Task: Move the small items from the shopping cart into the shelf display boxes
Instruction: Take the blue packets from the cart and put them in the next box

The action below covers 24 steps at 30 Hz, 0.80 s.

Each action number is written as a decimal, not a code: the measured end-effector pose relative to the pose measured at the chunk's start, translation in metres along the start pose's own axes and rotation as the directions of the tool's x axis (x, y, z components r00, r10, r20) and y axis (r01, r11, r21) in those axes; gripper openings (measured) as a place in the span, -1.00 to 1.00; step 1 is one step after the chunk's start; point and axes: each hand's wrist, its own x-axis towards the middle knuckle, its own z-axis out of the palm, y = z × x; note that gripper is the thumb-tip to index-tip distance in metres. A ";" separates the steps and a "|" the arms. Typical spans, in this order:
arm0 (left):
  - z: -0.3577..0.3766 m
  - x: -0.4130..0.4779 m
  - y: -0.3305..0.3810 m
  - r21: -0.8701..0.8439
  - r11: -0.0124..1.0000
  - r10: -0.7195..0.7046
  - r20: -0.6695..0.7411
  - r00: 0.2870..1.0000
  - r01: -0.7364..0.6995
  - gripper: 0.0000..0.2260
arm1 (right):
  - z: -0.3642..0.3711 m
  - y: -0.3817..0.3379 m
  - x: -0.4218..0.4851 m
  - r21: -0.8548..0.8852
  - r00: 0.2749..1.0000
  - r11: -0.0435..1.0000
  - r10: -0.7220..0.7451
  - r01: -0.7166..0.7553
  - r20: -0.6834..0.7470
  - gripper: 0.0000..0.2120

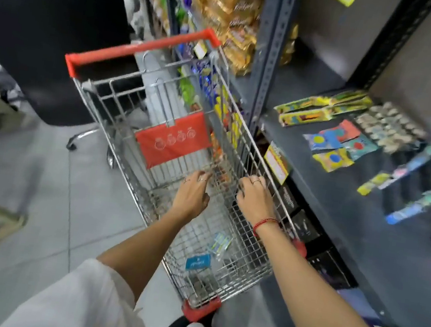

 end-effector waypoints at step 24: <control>0.218 -0.063 -0.034 0.162 0.951 -0.306 0.622 0.721 0.264 -0.32 | 0.228 0.054 0.010 -0.128 0.757 0.969 -0.079 0.211 0.648 -0.57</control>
